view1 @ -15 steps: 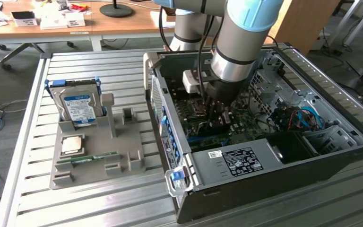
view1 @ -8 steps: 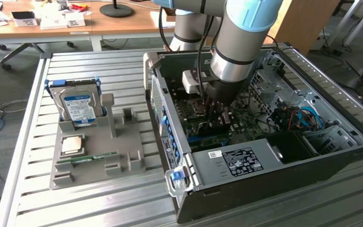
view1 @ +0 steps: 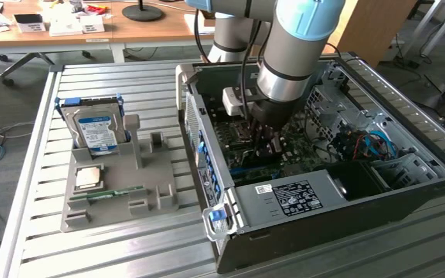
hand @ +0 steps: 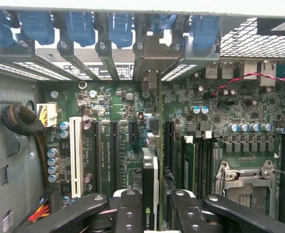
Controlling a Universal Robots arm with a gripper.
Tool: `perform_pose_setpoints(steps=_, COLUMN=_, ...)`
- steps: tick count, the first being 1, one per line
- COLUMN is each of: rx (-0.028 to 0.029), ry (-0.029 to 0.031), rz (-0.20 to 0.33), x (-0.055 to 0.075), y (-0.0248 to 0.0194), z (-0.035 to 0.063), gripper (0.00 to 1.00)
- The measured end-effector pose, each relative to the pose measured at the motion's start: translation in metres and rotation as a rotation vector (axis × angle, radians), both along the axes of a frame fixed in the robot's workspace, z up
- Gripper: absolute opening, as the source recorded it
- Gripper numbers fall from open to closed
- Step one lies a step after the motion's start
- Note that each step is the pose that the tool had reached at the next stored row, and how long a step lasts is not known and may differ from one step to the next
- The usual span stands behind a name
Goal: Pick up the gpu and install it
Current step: 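Insert the gpu into the slot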
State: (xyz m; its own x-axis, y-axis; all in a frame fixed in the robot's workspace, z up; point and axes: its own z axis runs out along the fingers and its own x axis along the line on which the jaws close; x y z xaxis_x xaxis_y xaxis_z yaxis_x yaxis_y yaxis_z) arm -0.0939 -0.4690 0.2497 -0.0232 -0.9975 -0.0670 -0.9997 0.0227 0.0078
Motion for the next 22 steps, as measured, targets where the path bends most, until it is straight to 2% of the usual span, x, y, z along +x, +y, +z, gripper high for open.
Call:
perform_pose_setpoints(steps=8, rx=0.0000, ry=0.0002, rz=0.000, x=-0.0001, y=0.0000, z=0.0000, gripper=0.27)
perform_pose_setpoints(steps=9, rx=0.0015, ry=0.0012, rz=-0.001, x=-0.0006, y=0.0002, z=-0.0004, gripper=0.27)
perform_pose_setpoints(steps=10, rx=0.0011, ry=-0.0001, rz=-0.001, x=-0.0005, y=0.0001, z=-0.0005, gripper=0.28)
perform_pose_setpoints(steps=11, rx=0.0010, ry=-0.0003, rz=-0.001, x=-0.0004, y=0.0001, z=-0.0005, gripper=0.33)
perform_pose_setpoints(steps=12, rx=0.0002, ry=0.0001, rz=0.000, x=-0.0002, y=0.0001, z=-0.0001, gripper=0.33)
perform_pose_setpoints(steps=14, rx=0.0002, ry=0.0001, rz=0.000, x=-0.0001, y=0.0000, z=-0.0001, gripper=0.45)
perform_pose_setpoints(steps=15, rx=0.0001, ry=0.0002, rz=0.000, x=-0.0001, y=0.0000, z=0.0000, gripper=0.45)
perform_pose_setpoints(steps=17, rx=0.0001, ry=0.0001, rz=0.000, x=-0.0001, y=0.0000, z=-0.0001, gripper=0.57)
perform_pose_setpoints(steps=18, rx=0.0001, ry=0.0001, rz=0.000, x=-0.0001, y=0.0000, z=0.0000, gripper=0.57)
perform_pose_setpoints(steps=20, rx=0.0001, ry=0.0001, rz=0.000, x=-0.0001, y=0.0000, z=0.0000, gripper=0.69)
perform_pose_setpoints(steps=21, rx=0.0001, ry=0.0002, rz=0.000, x=-0.0001, y=0.0000, z=0.0000, gripper=0.69)
perform_pose_setpoints(steps=22, rx=0.0000, ry=0.0002, rz=0.000, x=-0.0001, y=0.0000, z=0.0000, gripper=0.75)
